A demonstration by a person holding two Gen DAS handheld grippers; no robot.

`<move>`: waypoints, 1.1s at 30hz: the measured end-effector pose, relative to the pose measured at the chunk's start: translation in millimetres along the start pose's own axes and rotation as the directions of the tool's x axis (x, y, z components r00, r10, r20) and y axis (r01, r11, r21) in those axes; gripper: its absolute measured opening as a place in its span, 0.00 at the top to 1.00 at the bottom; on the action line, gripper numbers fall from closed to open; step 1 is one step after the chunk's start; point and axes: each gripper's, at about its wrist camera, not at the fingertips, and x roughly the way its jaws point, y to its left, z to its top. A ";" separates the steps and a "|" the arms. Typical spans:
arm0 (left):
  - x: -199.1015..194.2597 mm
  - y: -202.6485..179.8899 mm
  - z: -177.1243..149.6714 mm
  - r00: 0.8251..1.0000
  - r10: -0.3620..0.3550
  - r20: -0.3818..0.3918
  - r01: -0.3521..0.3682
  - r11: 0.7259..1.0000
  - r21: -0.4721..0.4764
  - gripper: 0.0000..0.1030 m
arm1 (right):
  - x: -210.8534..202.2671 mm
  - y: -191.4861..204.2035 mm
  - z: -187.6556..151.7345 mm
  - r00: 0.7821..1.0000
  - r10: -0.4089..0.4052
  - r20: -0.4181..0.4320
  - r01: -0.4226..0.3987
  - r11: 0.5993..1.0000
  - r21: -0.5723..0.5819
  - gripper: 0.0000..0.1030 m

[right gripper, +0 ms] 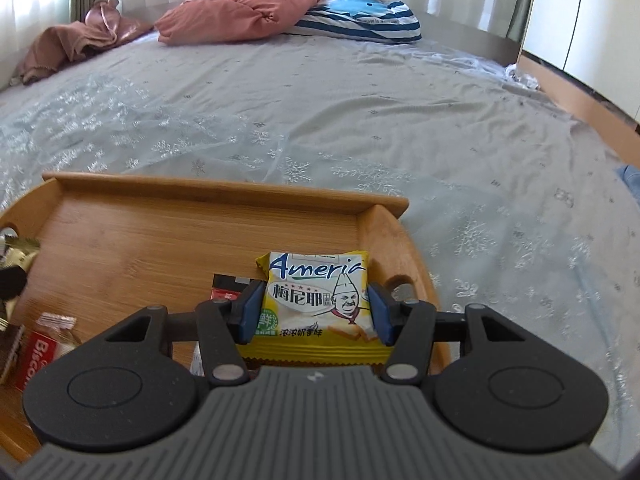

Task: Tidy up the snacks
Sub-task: 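Lower the gold packet and Ameria packet into the tray with both tools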

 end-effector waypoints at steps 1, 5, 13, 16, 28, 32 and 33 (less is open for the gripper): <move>0.5 -0.2 -0.3 1.000 0.000 -0.001 0.000 1.000 -0.001 0.73 | 0.0 -0.2 -0.1 1.000 0.008 0.000 -0.008 1.000 0.006 0.43; 3.3 -0.2 -1.5 1.000 0.000 -0.004 0.000 1.000 -0.003 0.73 | 1.1 -3.5 -0.2 0.999 0.035 0.000 -0.035 0.998 0.042 0.43; 8.7 -0.2 -3.3 1.000 0.001 -0.014 -0.001 1.000 -0.009 0.73 | 7.5 -8.5 2.7 0.999 0.045 0.001 -0.045 0.997 0.065 0.43; 9.8 0.1 -3.0 1.000 0.001 -0.016 -0.002 1.000 -0.015 0.73 | 10.0 -10.0 3.0 0.999 0.049 0.003 -0.049 0.996 0.081 0.43; 13.6 2.4 -3.1 1.000 0.000 -0.031 -0.001 1.000 -0.029 0.72 | 7.1 -8.7 -1.3 0.999 0.053 0.003 -0.053 0.997 0.062 0.42; 16.6 3.8 -3.2 0.999 0.003 -0.046 -0.005 0.999 -0.036 0.72 | 7.3 -9.7 -2.1 0.998 0.060 -0.007 -0.060 0.996 0.060 0.40; 16.7 4.0 -3.5 0.999 0.002 -0.045 -0.004 0.999 -0.037 0.72 | 7.5 -10.2 -2.6 0.998 0.065 -0.009 -0.064 0.996 0.060 0.38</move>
